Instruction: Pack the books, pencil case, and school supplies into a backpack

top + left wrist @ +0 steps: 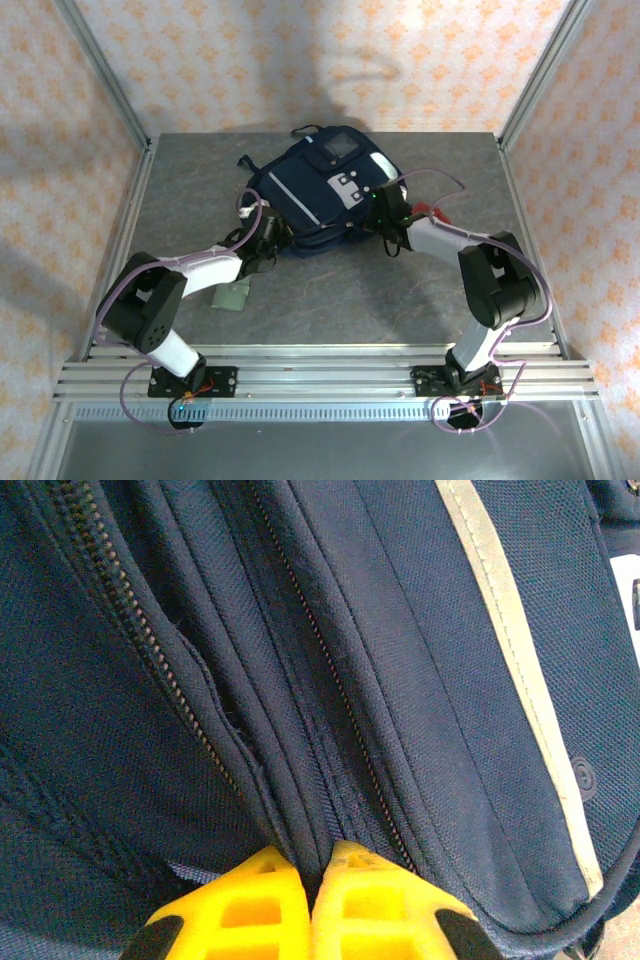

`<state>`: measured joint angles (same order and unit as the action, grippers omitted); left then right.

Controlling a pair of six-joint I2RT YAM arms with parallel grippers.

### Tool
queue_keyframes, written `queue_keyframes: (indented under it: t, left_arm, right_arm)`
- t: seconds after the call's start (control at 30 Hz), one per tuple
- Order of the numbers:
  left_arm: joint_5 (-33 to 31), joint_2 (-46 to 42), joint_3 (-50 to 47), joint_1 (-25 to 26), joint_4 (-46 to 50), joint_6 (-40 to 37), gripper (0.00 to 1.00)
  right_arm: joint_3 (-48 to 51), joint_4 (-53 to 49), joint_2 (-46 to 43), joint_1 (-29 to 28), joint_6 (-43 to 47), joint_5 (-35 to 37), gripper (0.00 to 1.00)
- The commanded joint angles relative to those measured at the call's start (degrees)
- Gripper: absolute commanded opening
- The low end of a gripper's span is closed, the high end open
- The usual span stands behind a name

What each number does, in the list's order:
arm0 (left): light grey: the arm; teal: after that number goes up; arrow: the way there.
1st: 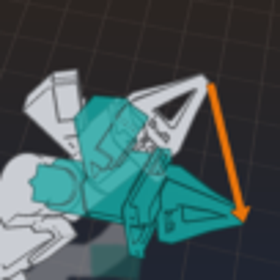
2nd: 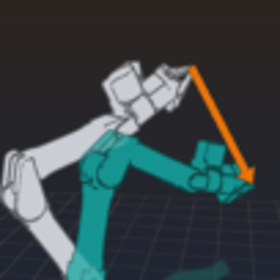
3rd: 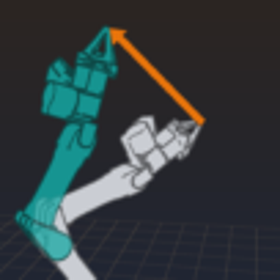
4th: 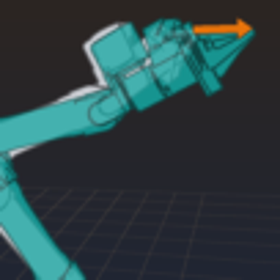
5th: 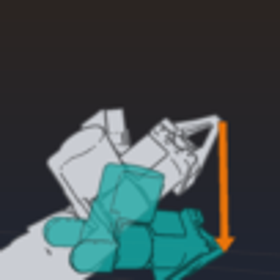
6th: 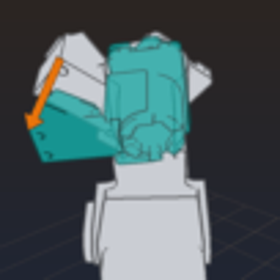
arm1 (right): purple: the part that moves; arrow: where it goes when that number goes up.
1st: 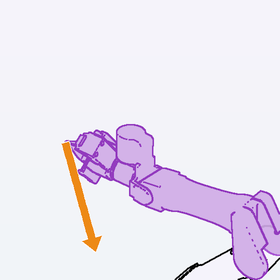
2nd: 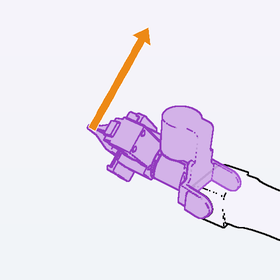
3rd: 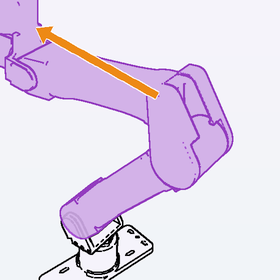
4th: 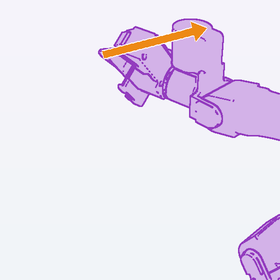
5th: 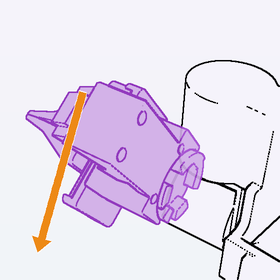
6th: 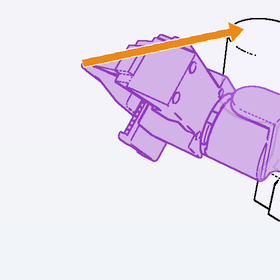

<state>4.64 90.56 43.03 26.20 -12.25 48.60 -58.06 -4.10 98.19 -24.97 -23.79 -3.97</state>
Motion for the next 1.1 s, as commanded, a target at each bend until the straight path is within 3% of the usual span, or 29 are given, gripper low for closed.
queue_keyframes:
  t: [0.0,0.07,0.1,0.53,0.67,0.9,1.07]
  left_arm:
    - [1.13,-1.48,2.27,-0.15,0.26,-4.41,0.00]
    - [1.42,-1.63,2.51,-0.14,0.56,-4.81,0.00]
    - [1.57,-1.75,2.50,-0.09,0.63,-4.87,0.00]
    - [5.37,-0.05,3.40,1.12,-0.01,-7.98,0.00]
    - [3.37,0.72,5.23,0.96,1.85,-11.26,0.00]
    - [0.80,4.67,10.96,-1.21,3.78,-16.26,0.00]
    - [-0.03,6.23,14.30,-2.03,5.48,-17.01,0.02]
  right_arm:
    - [-0.21,0.66,-4.37,-0.08,-0.08,-0.31,0.02]
    - [-2.76,-0.26,-3.82,0.09,0.16,-0.54,0.22]
    - [-4.24,-0.59,-3.03,0.10,0.63,-1.34,0.24]
    - [-30.88,-8.53,21.05,0.19,2.11,-14.19,0.26]
    - [-26.41,-9.93,20.12,0.21,1.48,-12.07,0.24]
    - [-8.61,-6.59,10.56,0.27,-1.46,-8.45,0.22]
    - [-3.55,-3.40,4.24,0.16,-3.31,-11.40,0.25]
